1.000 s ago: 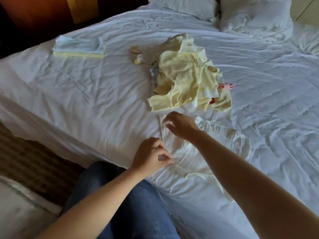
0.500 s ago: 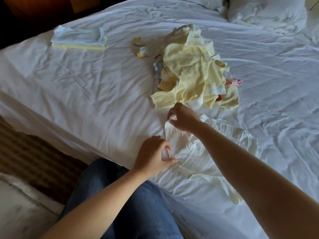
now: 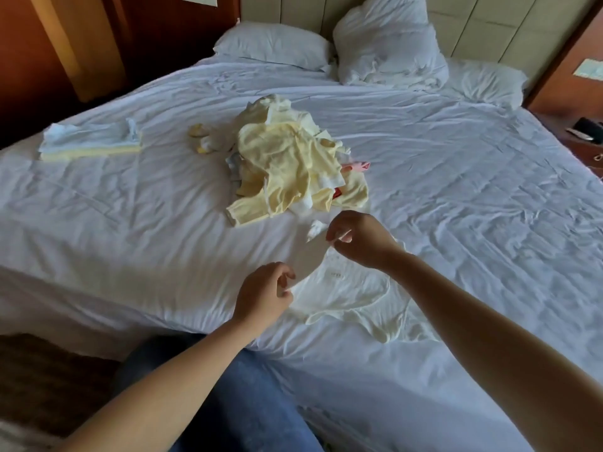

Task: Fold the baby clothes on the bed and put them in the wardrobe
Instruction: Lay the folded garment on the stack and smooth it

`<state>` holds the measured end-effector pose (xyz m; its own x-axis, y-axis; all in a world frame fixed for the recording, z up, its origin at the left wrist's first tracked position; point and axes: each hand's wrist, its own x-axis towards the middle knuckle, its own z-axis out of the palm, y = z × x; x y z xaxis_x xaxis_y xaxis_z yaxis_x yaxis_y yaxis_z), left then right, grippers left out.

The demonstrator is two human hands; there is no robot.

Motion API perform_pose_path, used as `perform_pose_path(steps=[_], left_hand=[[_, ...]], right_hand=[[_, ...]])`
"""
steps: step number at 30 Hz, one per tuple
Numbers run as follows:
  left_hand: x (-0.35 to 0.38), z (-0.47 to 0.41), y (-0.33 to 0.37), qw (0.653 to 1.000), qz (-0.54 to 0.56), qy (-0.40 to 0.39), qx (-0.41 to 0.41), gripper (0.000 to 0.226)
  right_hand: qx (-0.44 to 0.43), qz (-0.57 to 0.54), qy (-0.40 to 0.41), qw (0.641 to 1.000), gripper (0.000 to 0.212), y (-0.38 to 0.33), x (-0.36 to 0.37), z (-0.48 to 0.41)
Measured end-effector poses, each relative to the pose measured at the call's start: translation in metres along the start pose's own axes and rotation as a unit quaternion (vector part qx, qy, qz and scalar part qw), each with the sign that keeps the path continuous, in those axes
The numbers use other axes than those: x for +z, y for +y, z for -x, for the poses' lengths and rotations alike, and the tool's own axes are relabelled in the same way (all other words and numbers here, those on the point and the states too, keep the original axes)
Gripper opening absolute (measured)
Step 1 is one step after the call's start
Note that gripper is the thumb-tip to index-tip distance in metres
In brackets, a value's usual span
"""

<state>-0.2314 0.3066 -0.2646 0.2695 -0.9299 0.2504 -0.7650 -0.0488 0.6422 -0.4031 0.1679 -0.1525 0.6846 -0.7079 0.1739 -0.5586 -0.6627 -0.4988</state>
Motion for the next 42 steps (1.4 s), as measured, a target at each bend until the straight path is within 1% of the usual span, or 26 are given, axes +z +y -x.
perform_pose_path(steps=[2, 4, 8, 10, 13, 15, 18, 21, 22, 23, 24, 26, 28, 30, 33, 34, 36, 38, 39, 40, 42], left_hand=[[0.005, 0.001, 0.006, 0.998, -0.028, -0.021, 0.042, 0.024], [0.009, 0.001, 0.011, 0.994, -0.063, -0.042, 0.083, 0.021], [0.014, 0.002, 0.014, 0.983, -0.087, -0.061, 0.148, 0.015], [0.015, 0.002, 0.012, 0.977, -0.095, -0.074, 0.178, 0.007], [0.014, 0.000, 0.013, 0.975, -0.105, -0.072, 0.183, 0.022], [0.012, -0.004, 0.018, 0.977, -0.101, -0.051, 0.182, 0.024], [0.015, -0.012, 0.026, 0.975, -0.094, -0.023, 0.200, 0.028], [0.024, -0.015, 0.030, 0.974, -0.085, -0.035, 0.206, 0.022], [0.028, -0.016, 0.030, 0.974, -0.084, -0.055, 0.205, 0.021], [0.032, -0.015, 0.028, 0.972, -0.089, -0.080, 0.203, 0.026], [0.035, -0.014, 0.026, 0.968, -0.101, -0.111, 0.202, 0.035], [0.041, -0.009, 0.022, 0.954, -0.144, -0.167, 0.205, 0.052], [0.046, -0.005, 0.017, 0.934, -0.204, -0.203, 0.210, 0.064], [0.048, -0.003, 0.015, 0.922, -0.247, -0.212, 0.208, 0.065], [0.046, -0.004, 0.019, 0.929, -0.228, -0.221, 0.191, 0.071], [0.044, -0.006, 0.024, 0.935, -0.213, -0.216, 0.184, 0.074], [0.043, -0.011, 0.041, 0.946, -0.182, -0.187, 0.192, 0.073], [0.049, -0.014, 0.065, 0.945, -0.161, -0.189, 0.215, 0.071], [0.056, -0.014, 0.077, 0.941, -0.153, -0.200, 0.226, 0.071], [0.063, -0.014, 0.089, 0.937, -0.149, -0.212, 0.234, 0.068], [0.080, -0.014, 0.110, 0.927, -0.150, -0.239, 0.247, 0.057]], right_hand=[[-0.001, 0.002, 0.026, 1.000, 0.028, 0.013, -0.002, 0.024], [0.002, 0.009, 0.035, 0.999, 0.023, 0.026, 0.001, 0.049], [0.050, 0.055, -0.005, 0.997, 0.018, 0.048, 0.019, 0.092], [0.065, 0.076, -0.022, 0.995, 0.017, 0.058, 0.028, 0.108], [0.050, 0.076, -0.028, 0.995, 0.016, 0.068, 0.035, 0.123], [0.053, 0.071, -0.023, 0.996, 0.018, 0.069, 0.035, 0.126], [0.047, 0.099, 0.037, 0.993, 0.034, 0.067, 0.036, 0.124], [0.046, 0.143, 0.119, 0.982, 0.029, 0.066, 0.042, 0.121], [0.044, 0.150, 0.131, 0.979, 0.026, 0.065, 0.046, 0.120], [0.040, 0.154, 0.132, 0.978, 0.027, 0.066, 0.049, 0.119], [0.040, 0.153, 0.111, 0.981, 0.033, 0.067, 0.053, 0.120], [0.061, 0.132, 0.024, 0.989, 0.053, 0.071, 0.062, 0.124], [0.081, 0.124, -0.047, 0.988, 0.067, 0.076, 0.071, 0.131], [0.084, 0.144, -0.072, 0.983, 0.069, 0.079, 0.075, 0.136], [0.077, 0.120, -0.083, 0.986, 0.072, 0.078, 0.071, 0.134], [0.077, 0.096, -0.073, 0.990, 0.072, 0.079, 0.067, 0.133], [0.093, 0.058, -0.014, 0.994, 0.065, 0.083, 0.054, 0.136], [0.125, 0.069, 0.052, 0.988, 0.051, 0.092, 0.039, 0.145], [0.148, 0.082, 0.069, 0.983, 0.047, 0.098, 0.032, 0.150], [0.177, 0.092, 0.072, 0.977, 0.048, 0.103, 0.024, 0.156], [0.245, 0.109, 0.045, 0.962, 0.053, 0.114, 0.012, 0.167]])
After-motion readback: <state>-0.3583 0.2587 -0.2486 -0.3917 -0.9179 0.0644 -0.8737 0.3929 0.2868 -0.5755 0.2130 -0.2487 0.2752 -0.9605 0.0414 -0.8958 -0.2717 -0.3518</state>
